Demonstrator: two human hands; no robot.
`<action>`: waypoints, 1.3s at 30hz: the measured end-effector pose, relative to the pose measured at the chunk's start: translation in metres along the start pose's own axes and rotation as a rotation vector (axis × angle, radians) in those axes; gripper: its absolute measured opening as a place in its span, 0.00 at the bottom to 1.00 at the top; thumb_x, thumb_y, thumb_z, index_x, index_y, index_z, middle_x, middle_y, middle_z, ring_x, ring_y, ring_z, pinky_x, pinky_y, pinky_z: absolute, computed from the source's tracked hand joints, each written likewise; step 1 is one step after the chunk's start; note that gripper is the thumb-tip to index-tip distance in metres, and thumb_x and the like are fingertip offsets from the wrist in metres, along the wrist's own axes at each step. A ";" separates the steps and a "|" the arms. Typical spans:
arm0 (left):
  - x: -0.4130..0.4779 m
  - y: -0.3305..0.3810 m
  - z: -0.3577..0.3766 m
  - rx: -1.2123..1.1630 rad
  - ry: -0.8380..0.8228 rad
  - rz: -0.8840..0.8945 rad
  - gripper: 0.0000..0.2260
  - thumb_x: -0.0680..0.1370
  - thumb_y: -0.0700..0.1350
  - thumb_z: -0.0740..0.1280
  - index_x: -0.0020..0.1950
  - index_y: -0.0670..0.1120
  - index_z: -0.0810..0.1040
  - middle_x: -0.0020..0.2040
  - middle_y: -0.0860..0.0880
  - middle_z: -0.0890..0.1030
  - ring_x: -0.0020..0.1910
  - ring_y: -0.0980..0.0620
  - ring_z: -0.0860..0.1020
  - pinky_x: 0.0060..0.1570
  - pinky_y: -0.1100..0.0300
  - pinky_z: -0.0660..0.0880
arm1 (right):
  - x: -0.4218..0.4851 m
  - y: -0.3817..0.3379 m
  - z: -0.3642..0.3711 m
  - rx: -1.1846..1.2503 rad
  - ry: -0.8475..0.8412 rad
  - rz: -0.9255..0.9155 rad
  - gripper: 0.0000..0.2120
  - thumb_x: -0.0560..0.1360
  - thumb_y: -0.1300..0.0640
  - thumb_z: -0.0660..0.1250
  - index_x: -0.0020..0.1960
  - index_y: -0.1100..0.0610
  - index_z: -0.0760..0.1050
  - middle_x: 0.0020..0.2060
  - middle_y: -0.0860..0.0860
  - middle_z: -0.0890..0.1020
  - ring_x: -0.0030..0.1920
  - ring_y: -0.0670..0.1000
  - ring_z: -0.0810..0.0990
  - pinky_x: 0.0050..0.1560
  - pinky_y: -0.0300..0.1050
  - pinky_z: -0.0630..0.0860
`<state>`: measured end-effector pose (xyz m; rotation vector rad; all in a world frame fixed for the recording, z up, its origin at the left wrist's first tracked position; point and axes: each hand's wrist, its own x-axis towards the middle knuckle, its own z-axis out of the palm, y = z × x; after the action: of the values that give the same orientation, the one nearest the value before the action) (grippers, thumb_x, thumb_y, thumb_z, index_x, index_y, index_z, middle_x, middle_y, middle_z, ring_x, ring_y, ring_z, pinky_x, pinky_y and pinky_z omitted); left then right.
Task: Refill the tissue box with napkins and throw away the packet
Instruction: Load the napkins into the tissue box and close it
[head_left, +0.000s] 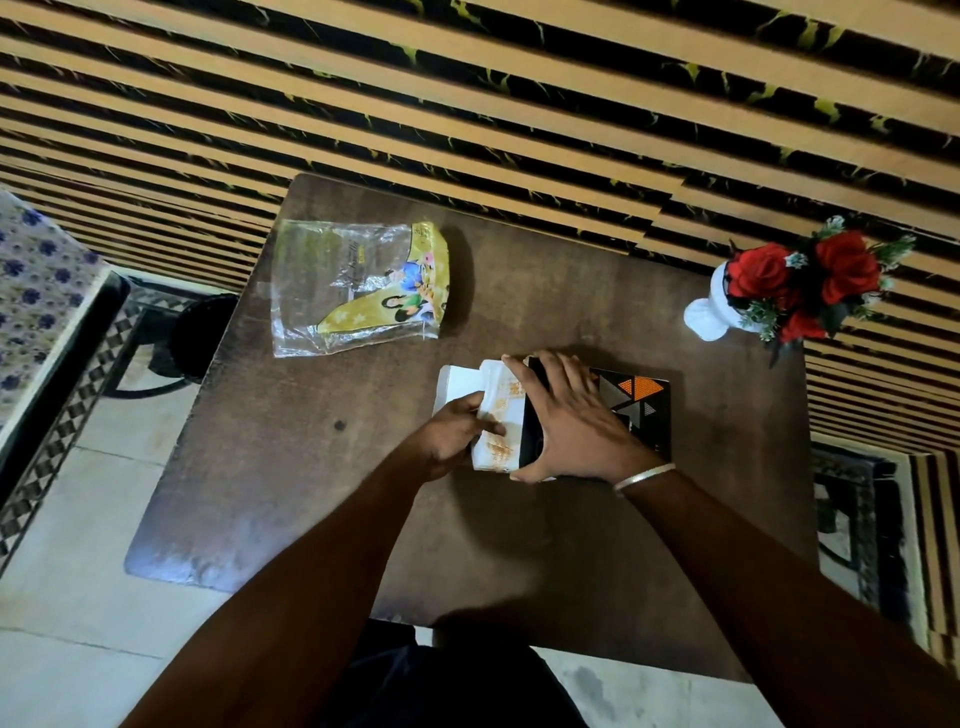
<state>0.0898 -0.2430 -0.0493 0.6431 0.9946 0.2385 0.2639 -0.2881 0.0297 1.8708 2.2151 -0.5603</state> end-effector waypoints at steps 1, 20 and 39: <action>0.001 -0.001 -0.001 -0.019 0.001 0.008 0.22 0.73 0.30 0.68 0.66 0.46 0.78 0.63 0.41 0.81 0.61 0.38 0.80 0.56 0.38 0.79 | 0.000 0.001 -0.001 0.002 0.009 0.000 0.67 0.54 0.29 0.74 0.80 0.47 0.40 0.76 0.59 0.58 0.77 0.62 0.56 0.79 0.61 0.53; 0.007 0.004 0.022 0.270 0.017 0.144 0.13 0.74 0.41 0.68 0.57 0.51 0.77 0.55 0.47 0.83 0.55 0.45 0.82 0.52 0.49 0.79 | 0.000 -0.001 -0.003 0.015 -0.004 -0.020 0.66 0.54 0.30 0.75 0.81 0.46 0.41 0.76 0.59 0.57 0.77 0.62 0.55 0.78 0.60 0.53; 0.006 -0.002 0.028 0.522 0.302 0.223 0.11 0.74 0.40 0.71 0.56 0.40 0.79 0.51 0.41 0.84 0.50 0.40 0.83 0.50 0.40 0.81 | 0.006 -0.004 0.003 0.014 -0.023 -0.008 0.66 0.54 0.29 0.73 0.81 0.45 0.40 0.77 0.60 0.55 0.78 0.64 0.53 0.79 0.63 0.49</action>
<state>0.1162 -0.2531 -0.0443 1.2244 1.2901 0.2791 0.2589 -0.2846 0.0253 1.8538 2.2107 -0.5970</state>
